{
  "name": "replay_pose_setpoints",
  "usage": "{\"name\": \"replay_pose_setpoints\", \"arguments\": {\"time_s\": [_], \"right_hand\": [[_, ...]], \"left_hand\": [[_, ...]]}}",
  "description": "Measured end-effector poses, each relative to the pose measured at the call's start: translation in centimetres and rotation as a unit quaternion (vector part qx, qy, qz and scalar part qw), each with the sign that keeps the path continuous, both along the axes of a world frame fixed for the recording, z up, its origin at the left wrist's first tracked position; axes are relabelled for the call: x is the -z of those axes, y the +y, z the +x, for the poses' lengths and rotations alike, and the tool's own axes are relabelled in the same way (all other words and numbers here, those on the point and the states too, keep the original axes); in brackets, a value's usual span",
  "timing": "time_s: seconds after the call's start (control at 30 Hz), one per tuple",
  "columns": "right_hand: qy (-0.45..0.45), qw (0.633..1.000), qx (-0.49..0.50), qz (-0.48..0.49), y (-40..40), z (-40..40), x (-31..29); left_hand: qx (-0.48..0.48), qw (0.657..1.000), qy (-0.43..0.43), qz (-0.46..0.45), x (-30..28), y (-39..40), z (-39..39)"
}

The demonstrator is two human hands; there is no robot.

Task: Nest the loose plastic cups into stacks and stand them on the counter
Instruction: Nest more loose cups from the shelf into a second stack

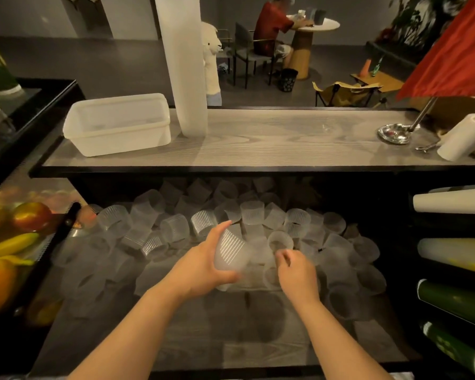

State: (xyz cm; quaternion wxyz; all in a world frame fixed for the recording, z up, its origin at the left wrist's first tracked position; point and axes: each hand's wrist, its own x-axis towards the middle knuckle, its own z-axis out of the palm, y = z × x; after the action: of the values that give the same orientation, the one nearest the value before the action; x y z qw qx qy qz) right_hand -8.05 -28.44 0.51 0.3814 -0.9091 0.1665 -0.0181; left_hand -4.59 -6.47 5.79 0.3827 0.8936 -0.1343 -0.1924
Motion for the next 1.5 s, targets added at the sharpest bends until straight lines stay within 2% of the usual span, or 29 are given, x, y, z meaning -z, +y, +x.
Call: {"name": "replay_pose_setpoints", "arguments": {"time_s": [0.07,0.17,0.27,0.3,0.33,0.37,0.4,0.5,0.53,0.57,0.6,0.63,0.67,0.73,0.8,0.87,0.97,1.07,1.17,1.5], "right_hand": [[0.091,0.988,-0.036,-0.118,-0.2,-0.2,2.9],[0.197,0.959,-0.131,-0.158,0.2,0.1,5.1],[0.278,0.955,-0.093,-0.055,1.2,-0.2,6.8],[0.295,0.919,-0.191,-0.178,1.3,-0.7,7.9],[0.255,0.857,-0.295,-0.336,1.0,-1.1,8.7],[0.247,0.817,-0.328,-0.405,1.3,-1.2,9.1],[0.239,0.815,-0.333,-0.41,1.2,-1.3,9.6],[0.226,0.825,-0.341,-0.39,0.8,-1.0,10.7],[0.235,0.847,-0.317,-0.357,0.8,-0.9,11.1],[0.253,0.902,-0.234,-0.259,1.3,-0.9,10.5],[0.277,0.954,-0.075,-0.087,1.7,-0.3,9.9],[0.261,0.963,0.019,0.063,1.6,0.1,8.7],[0.19,0.977,0.059,0.075,1.7,-0.2,7.4],[0.143,0.989,0.026,0.001,1.8,-0.1,4.3],[0.072,0.997,0.019,-0.015,1.4,-0.2,2.1],[-0.003,0.996,0.064,0.064,1.0,0.0,0.1],[-0.105,0.957,0.107,0.248,0.5,0.5,-3.5],[-0.125,0.918,0.082,0.367,0.5,0.6,-5.9],[-0.109,0.916,0.046,0.384,0.9,0.5,-6.5],[-0.095,0.952,0.005,0.291,1.8,0.5,-7.2]], "left_hand": [[-0.003,1.0,0.002,0.007,0.1,0.2,-0.2],[-0.005,1.0,0.002,0.023,0.3,0.5,-0.3],[-0.011,0.999,0.009,0.029,0.2,0.6,-0.6],[-0.012,0.999,0.012,0.034,0.2,0.6,-0.6],[-0.012,0.999,0.015,0.039,0.1,0.6,-0.7],[-0.013,0.999,0.02,0.043,0.1,0.6,-0.7],[-0.013,0.999,0.023,0.044,0.0,0.6,-0.7],[-0.015,0.999,0.027,0.041,-0.1,0.5,-0.7],[-0.017,0.999,0.029,0.039,-0.1,0.5,-0.7],[-0.019,0.999,0.031,0.037,-0.1,0.6,-0.6],[-0.019,0.999,0.034,0.035,-0.1,0.6,-0.5],[-0.017,0.999,0.038,0.033,-0.1,0.7,-0.5],[-0.016,0.999,0.04,0.033,0.0,0.7,-0.4],[-0.013,0.998,0.045,0.034,0.0,0.8,-0.3],[-0.006,0.998,0.052,0.036,0.0,0.9,-0.1],[0.006,0.998,0.054,0.042,-0.1,0.7,-0.1],[0.02,0.997,0.059,0.035,-0.2,0.5,-0.1],[0.028,0.998,0.058,0.018,-0.2,0.2,0.0],[0.034,0.998,0.058,-0.008,-0.4,-0.2,0.1],[0.039,0.999,0.026,-0.027,-1.1,-0.7,0.5]]}}
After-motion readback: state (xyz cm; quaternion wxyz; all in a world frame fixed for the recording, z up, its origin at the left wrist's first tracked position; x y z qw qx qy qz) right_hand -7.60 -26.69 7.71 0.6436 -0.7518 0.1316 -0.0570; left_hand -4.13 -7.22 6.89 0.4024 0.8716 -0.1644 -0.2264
